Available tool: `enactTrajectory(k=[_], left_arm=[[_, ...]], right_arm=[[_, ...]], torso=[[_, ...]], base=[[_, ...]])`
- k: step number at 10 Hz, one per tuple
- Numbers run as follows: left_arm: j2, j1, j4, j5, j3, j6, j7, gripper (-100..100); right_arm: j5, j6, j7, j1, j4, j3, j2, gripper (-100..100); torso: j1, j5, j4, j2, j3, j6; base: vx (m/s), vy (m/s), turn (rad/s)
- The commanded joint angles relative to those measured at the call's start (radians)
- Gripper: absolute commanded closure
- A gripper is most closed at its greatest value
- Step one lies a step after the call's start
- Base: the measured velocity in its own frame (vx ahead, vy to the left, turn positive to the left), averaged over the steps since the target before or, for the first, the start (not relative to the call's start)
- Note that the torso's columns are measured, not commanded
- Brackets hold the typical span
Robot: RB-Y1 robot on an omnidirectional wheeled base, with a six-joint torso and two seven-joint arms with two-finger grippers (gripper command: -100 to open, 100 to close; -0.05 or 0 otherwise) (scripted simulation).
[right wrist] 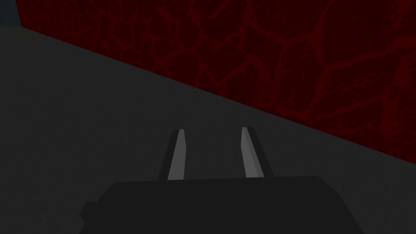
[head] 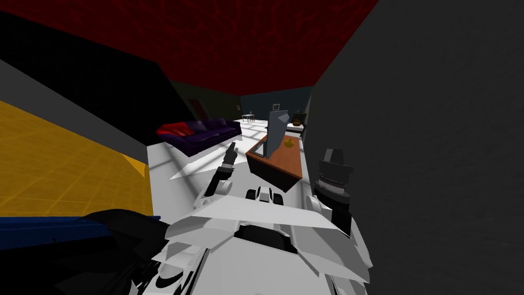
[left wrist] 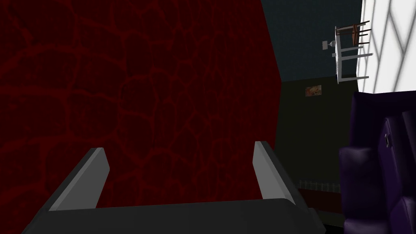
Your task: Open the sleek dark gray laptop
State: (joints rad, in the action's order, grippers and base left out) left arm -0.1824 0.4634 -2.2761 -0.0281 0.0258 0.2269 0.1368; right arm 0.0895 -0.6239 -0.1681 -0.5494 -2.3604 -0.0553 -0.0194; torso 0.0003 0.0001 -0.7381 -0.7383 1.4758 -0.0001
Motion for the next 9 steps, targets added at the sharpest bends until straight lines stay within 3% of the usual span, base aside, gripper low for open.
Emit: enactTrajectory(k=[1,4,9], left_arm=[[-0.022,-0.012,0.003,0.008,0.012,-0.05,-0.009,-100],[-0.062,-0.041,0.017,0.022,0.031,-0.132,-0.023,-100],[-0.117,-0.07,0.029,0.036,0.05,-0.212,-0.037,-100]], right_arm=[[0.0,0.0,0.0,0.0,0.0,0.0,0.0,0],[0.0,0.0,0.0,0.0,0.0,0.0,0.0,0],[0.0,0.0,0.0,0.0,0.0,0.0,0.0,0]], torso=[[0.0,0.0,0.0,0.0,0.0,0.0],[-0.001,0.0,0.0,0.001,0.001,0.0],[0.0,0.0,0.0,-0.001,0.0,0.0]], base=[[0.056,-0.026,-0.083],[0.072,-0.028,-0.127],[0.058,-0.018,-0.073]])
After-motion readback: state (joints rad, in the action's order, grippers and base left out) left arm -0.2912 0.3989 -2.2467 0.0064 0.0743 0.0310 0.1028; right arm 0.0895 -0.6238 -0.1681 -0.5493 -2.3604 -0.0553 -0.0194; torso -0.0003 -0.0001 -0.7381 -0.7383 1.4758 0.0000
